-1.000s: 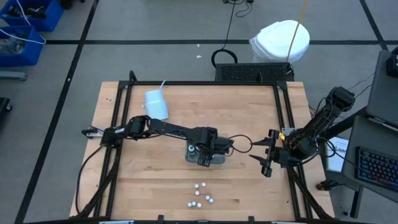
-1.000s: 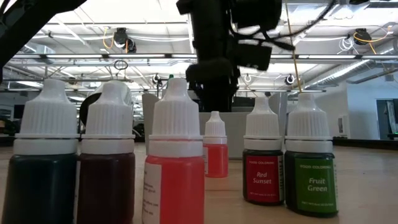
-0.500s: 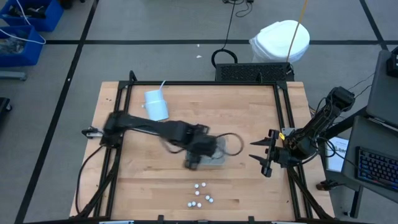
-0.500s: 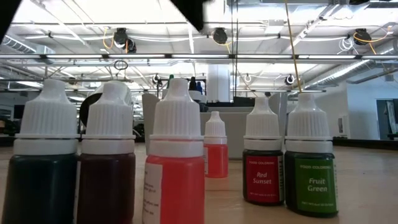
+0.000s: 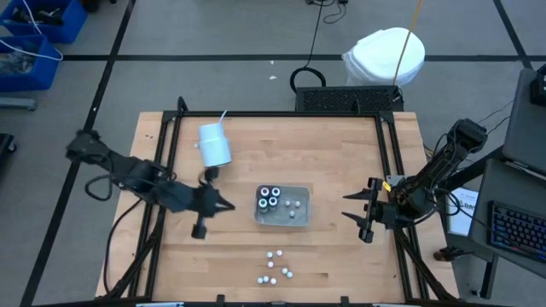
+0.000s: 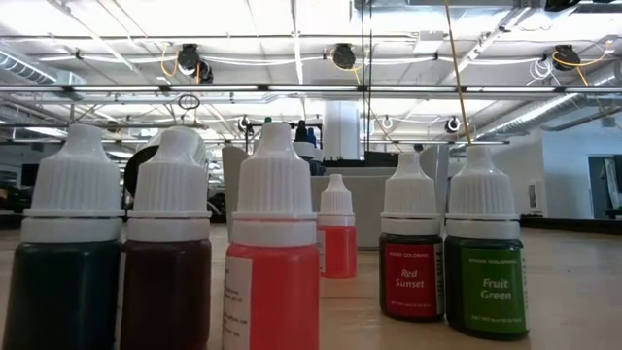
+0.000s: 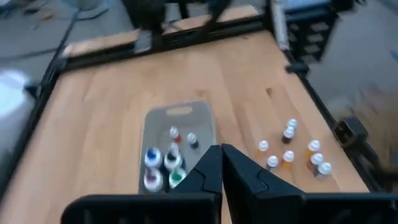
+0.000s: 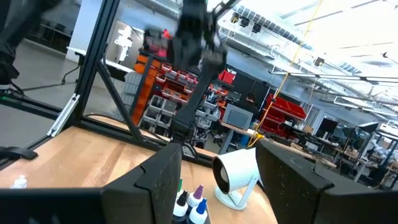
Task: Pick & Place food coloring
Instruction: Put the small green food coloring bottle into the bin
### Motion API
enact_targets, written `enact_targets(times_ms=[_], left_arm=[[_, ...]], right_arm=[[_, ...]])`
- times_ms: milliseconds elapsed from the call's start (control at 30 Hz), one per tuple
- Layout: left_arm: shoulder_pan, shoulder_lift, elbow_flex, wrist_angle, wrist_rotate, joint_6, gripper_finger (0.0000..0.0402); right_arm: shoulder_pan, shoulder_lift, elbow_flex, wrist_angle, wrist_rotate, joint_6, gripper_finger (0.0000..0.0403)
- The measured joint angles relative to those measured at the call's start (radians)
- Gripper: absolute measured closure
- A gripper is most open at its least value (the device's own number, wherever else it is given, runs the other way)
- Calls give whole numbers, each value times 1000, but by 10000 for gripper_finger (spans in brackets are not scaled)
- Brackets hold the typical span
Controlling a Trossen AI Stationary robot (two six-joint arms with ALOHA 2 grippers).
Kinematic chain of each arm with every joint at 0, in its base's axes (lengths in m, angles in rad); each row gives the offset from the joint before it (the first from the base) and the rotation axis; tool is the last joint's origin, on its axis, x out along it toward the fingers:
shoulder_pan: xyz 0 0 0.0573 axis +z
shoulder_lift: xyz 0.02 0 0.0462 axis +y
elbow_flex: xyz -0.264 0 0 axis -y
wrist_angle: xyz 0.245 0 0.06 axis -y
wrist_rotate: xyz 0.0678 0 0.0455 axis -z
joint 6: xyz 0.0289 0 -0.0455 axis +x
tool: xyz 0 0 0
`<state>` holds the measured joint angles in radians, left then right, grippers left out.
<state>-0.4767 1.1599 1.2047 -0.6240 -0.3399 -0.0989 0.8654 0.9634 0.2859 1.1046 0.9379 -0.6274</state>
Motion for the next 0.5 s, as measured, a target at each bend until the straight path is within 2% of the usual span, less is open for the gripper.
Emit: enact_targets(times_ms=[100, 233, 367, 500], left_arm=[[13, -145, -321, 278, -8, -73, 387], [10, -274, -660, 751, 14, -9, 396], [12, -312, -869, 977, -60, 66, 397], [19, -309, -981, 1159, -107, 117, 394]], right_arm=[[0, 0, 0, 0, 0, 5, 206], [0, 0, 0, -12, 0, 6, 206], [-3, 0, 0, -33, 0, 23, 206], [-21, 0, 0, -54, -14, 38, 206]])
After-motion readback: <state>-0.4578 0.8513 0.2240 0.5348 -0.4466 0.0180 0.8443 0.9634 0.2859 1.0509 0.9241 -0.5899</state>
